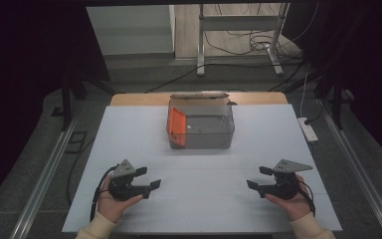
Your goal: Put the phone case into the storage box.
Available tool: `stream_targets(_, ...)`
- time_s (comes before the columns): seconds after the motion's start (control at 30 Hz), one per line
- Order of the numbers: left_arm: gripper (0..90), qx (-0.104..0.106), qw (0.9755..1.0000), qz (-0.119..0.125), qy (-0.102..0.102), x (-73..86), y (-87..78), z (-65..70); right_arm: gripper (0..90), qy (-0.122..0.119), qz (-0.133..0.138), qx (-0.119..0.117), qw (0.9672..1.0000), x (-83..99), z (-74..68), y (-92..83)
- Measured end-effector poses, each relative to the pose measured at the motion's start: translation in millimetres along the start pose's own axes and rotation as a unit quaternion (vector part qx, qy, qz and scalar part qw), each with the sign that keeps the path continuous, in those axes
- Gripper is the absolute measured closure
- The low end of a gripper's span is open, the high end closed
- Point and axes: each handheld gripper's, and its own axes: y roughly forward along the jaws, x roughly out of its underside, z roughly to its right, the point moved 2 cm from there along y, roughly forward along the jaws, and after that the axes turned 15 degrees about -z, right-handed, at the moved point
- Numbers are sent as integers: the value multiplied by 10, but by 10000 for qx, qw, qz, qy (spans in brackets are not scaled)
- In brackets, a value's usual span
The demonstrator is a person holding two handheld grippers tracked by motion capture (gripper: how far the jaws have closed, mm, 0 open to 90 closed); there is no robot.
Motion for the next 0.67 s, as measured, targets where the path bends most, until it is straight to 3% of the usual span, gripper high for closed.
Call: stream_targets(0.67,249,-23,10000,49,17,24,-47,-4,235,-46,7,-10,10000,7,-13,-2)
